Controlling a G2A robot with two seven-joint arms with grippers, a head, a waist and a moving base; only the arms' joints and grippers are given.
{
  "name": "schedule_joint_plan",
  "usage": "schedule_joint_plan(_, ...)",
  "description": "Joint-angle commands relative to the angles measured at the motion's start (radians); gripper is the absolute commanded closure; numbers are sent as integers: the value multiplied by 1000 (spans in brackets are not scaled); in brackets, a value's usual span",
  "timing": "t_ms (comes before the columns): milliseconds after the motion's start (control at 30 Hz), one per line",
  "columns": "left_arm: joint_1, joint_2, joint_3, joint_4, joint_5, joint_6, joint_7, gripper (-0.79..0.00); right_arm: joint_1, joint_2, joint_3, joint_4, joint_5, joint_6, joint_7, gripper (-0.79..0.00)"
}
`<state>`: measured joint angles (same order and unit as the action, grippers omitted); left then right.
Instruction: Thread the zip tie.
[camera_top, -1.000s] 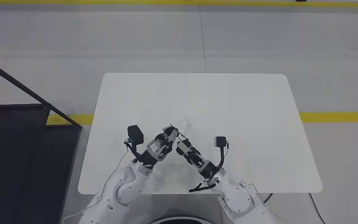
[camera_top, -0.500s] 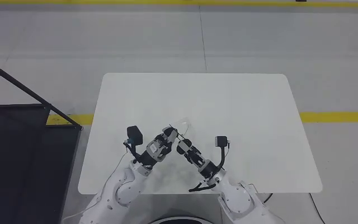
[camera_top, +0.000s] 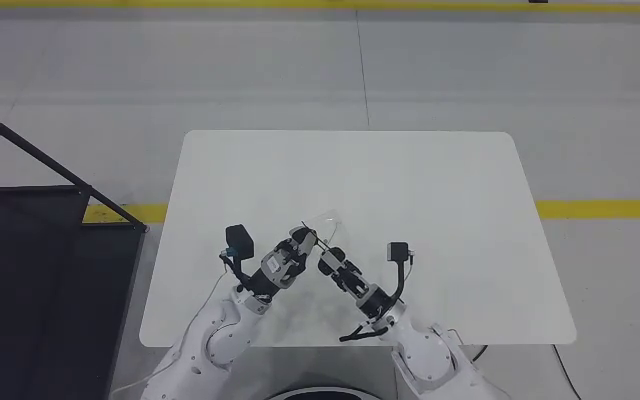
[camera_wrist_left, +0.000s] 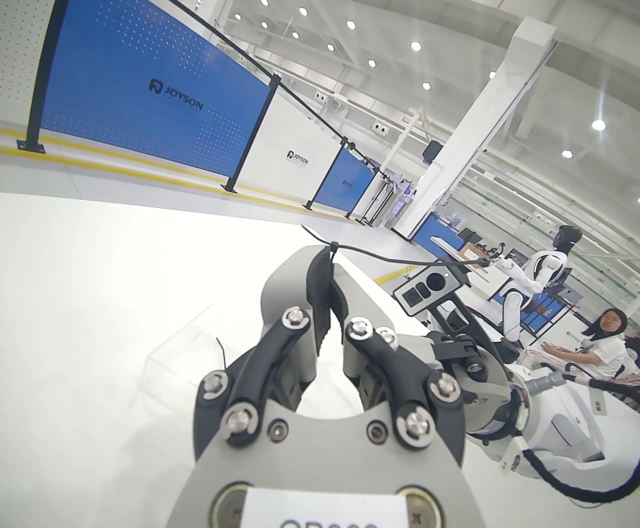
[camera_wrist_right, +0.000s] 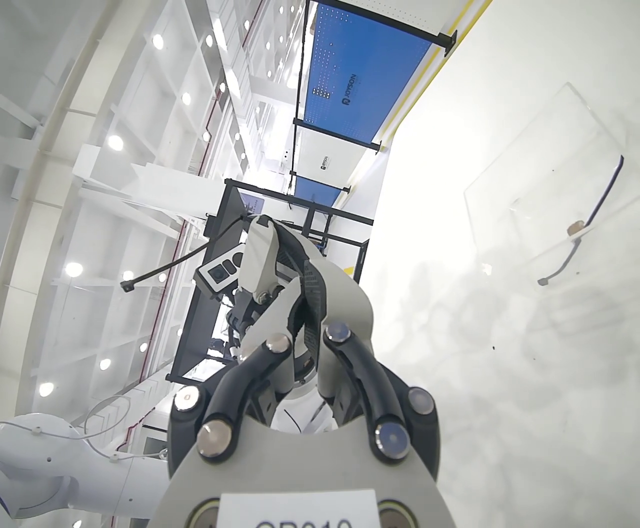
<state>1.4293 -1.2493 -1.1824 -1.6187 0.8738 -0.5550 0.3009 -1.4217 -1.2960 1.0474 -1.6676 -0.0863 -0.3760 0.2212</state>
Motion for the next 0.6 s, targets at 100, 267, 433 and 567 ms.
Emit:
schedule_joint_plan(100, 0, -1, -1, 1, 1, -1, 0, 0, 3, -1, 3, -2, 10, 10, 5, -305)
schedule_joint_plan(267, 1, -1, -4, -2, 4, -4, -3, 0, 7, -2, 4, 0, 16, 11, 10, -283)
schedule_joint_plan(433, 2, -2, -5, -4, 4, -5, -4, 0, 9, -4, 4, 2, 24, 14, 11, -252)
schedule_joint_plan(567, 4, -3, -5, -5, 9, -6, -1, 0, 9, -4, 5, 3, 24, 13, 12, -132)
